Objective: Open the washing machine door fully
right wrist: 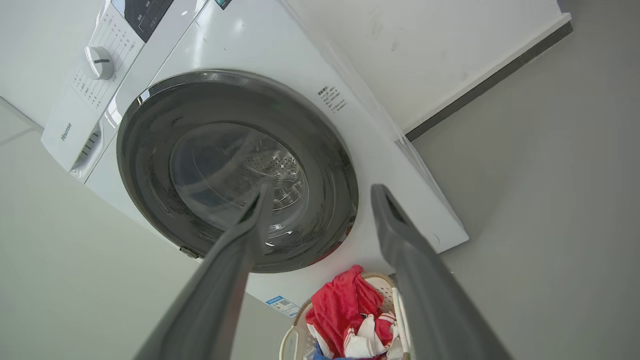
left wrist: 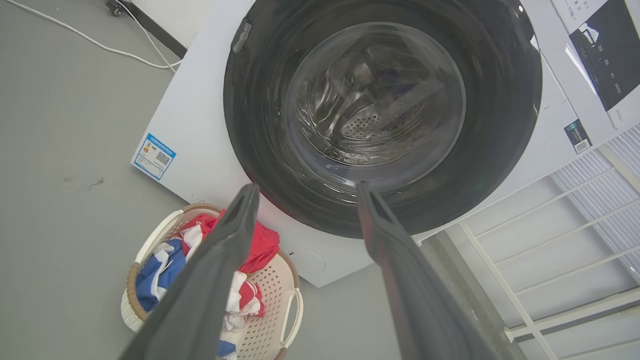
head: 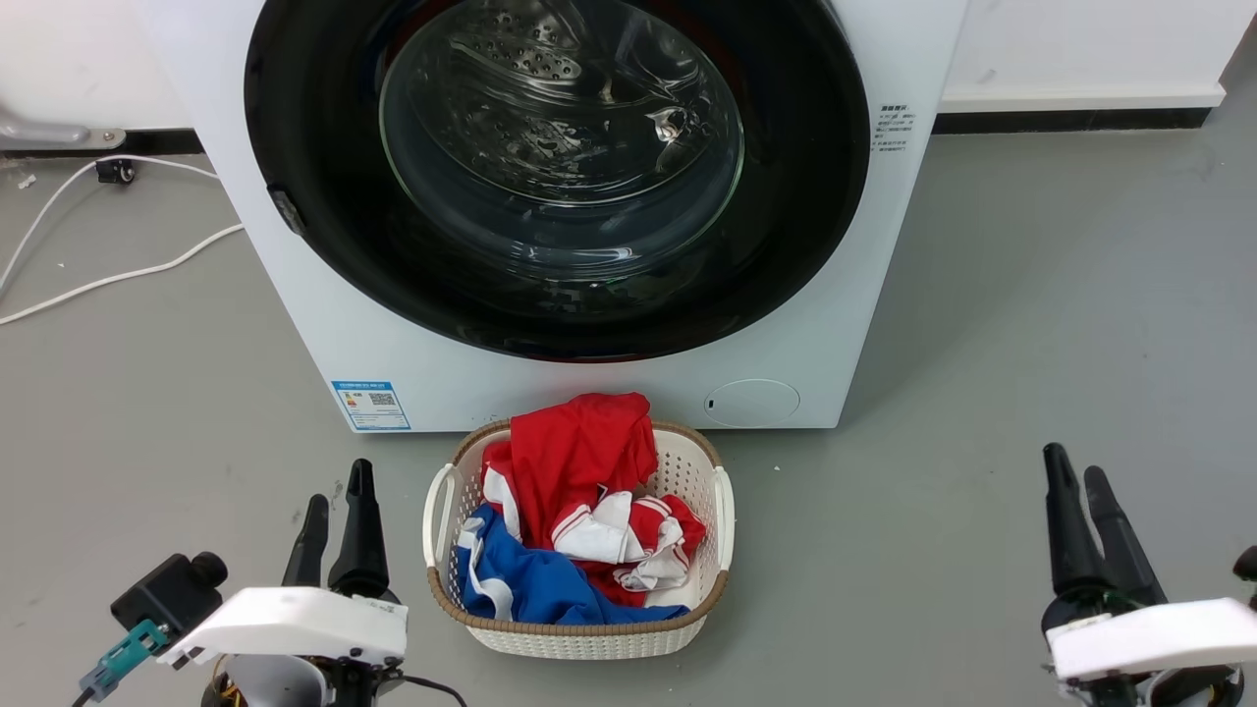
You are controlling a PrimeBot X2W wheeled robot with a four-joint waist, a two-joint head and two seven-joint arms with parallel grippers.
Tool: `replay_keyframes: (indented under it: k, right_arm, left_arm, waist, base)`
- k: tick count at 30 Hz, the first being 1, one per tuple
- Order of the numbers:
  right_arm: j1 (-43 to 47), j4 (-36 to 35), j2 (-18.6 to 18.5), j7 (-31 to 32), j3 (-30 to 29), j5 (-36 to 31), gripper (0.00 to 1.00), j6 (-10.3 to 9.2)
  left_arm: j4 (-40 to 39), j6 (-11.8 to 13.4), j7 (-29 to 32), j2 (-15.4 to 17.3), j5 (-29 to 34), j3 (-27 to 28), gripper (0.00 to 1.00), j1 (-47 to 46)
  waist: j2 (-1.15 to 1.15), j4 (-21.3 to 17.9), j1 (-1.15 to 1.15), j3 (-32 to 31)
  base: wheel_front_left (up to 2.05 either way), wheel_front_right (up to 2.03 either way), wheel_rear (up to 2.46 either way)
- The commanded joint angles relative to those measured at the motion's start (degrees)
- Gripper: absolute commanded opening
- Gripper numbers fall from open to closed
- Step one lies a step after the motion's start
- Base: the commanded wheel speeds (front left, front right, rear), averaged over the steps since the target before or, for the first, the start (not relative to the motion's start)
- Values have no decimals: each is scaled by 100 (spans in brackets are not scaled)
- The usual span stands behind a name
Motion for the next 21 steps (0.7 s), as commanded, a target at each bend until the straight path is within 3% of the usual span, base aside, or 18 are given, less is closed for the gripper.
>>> replay_keyframes:
  k: [1,10,21]
  right_arm:
    - [-8,-107,-19,-64,42,-301,100,7]
    - [105,-149,-20,-231,118,-1187,100,8]
    - [250,-264,-20,-415,164,-2007,100,10]
  left_arm:
    - [-124,71,-58,57,221,-36,100,-11]
    - [-178,258,-225,160,897,-279,100,55]
    - [-233,318,-405,214,1548,-474,100,160]
  waist:
    - [0,-1,0,0]
    - [0,-8,0,-4]
    - [0,0,0,-23]
  base:
    - [0,0,0]
    - [0,0,0]
    - [0,0,0]
